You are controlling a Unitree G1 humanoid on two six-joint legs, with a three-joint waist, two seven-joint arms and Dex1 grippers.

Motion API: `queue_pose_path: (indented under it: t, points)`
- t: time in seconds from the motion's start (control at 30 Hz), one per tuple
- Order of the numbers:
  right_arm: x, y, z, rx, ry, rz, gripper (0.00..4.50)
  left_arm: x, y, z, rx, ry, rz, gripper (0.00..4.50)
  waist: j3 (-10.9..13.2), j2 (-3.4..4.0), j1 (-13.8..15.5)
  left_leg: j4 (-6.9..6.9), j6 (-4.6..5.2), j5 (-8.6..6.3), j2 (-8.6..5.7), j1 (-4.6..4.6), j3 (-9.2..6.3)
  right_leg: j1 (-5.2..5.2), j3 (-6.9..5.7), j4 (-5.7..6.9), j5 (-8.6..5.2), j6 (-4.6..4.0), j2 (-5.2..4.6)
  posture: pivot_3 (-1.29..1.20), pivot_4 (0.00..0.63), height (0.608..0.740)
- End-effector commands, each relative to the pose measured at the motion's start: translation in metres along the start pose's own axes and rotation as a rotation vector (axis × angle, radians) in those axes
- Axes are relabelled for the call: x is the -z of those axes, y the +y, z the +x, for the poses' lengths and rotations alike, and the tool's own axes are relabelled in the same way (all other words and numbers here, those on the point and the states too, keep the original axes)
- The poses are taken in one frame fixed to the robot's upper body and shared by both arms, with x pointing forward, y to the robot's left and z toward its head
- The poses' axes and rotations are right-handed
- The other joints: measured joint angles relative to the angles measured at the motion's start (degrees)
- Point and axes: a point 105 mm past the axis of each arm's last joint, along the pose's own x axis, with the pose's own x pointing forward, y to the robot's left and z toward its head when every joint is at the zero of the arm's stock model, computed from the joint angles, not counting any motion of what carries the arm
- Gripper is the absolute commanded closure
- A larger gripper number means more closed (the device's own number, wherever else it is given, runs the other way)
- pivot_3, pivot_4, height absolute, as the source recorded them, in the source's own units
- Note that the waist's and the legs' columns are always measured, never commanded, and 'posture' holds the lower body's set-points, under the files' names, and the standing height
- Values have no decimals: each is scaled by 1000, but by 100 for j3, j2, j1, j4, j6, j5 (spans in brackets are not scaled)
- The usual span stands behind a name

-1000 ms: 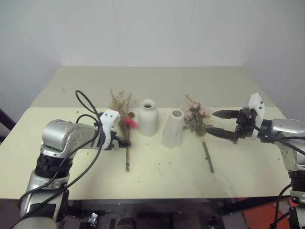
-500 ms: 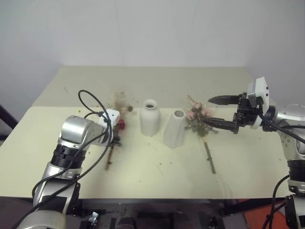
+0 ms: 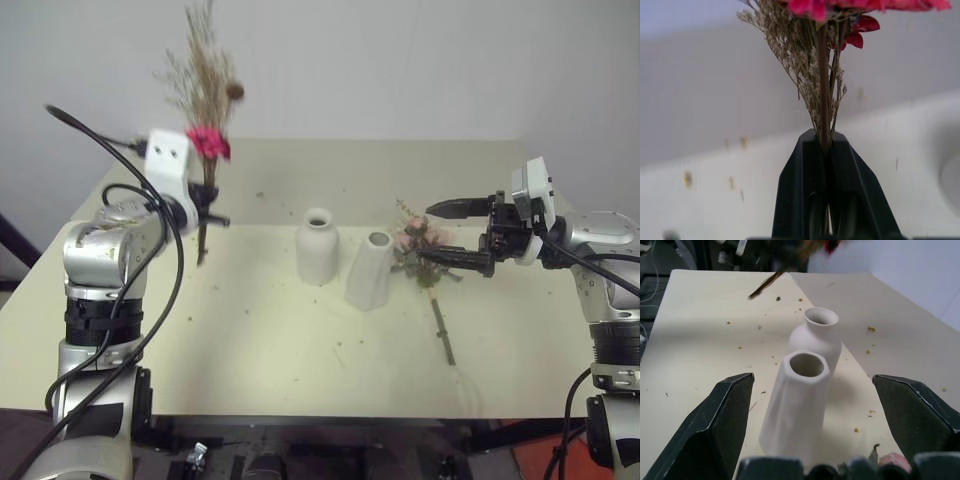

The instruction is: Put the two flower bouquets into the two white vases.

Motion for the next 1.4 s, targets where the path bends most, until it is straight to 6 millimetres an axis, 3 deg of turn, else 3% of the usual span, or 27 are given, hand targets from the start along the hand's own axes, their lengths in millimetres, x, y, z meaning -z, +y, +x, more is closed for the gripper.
queue_pose_path:
  t: [0.03, 0.23, 0.37, 0.5, 0.87, 1.4]
  points:
    - [-18, -5, 2, 5, -39, -70, 0, -61, -23, -1, 168, -291, -50, 4447, 0, 0, 19, 1, -1, 1, -2, -2, 0, 0, 0, -1, 2, 3, -2, 0, 150, 740]
    - [-19, -5, 7, 11, -55, -73, 0, -94, -71, 9, 414, -424, -105, 4447, 0, 0, -2, 4, -2, 1, -3, -1, 1, 4, 0, -2, 5, 7, -1, 0, 150, 740]
    - [-21, -2, 8, 17, -68, -77, 0, -101, -94, 14, 531, -456, -120, 4447, 0, 0, -40, 3, -2, 1, -2, -1, 0, 1, 1, -1, 6, 7, 0, 0, 150, 740]
    - [-22, -1, 4, 46, -78, -79, 0, -92, -111, 18, 614, -448, -95, 4447, 0, 0, -64, 2, -1, 1, -1, 1, 1, 0, 2, 3, 5, 7, 2, 0, 150, 740]
    - [-21, 4, -10, 109, -80, -68, 0, -58, -125, 34, 605, -437, -83, 4447, 0, 0, -28, 4, -1, 1, -3, -1, 1, 1, 3, 1, 6, 8, 0, 0, 150, 740]
    - [-20, 5, -9, 127, -95, -53, 0, -9, -129, 36, 559, -363, -68, 4447, 0, 0, -28, 4, -1, 1, -2, 2, 0, 3, 4, 2, 7, 9, 1, 0, 150, 740]
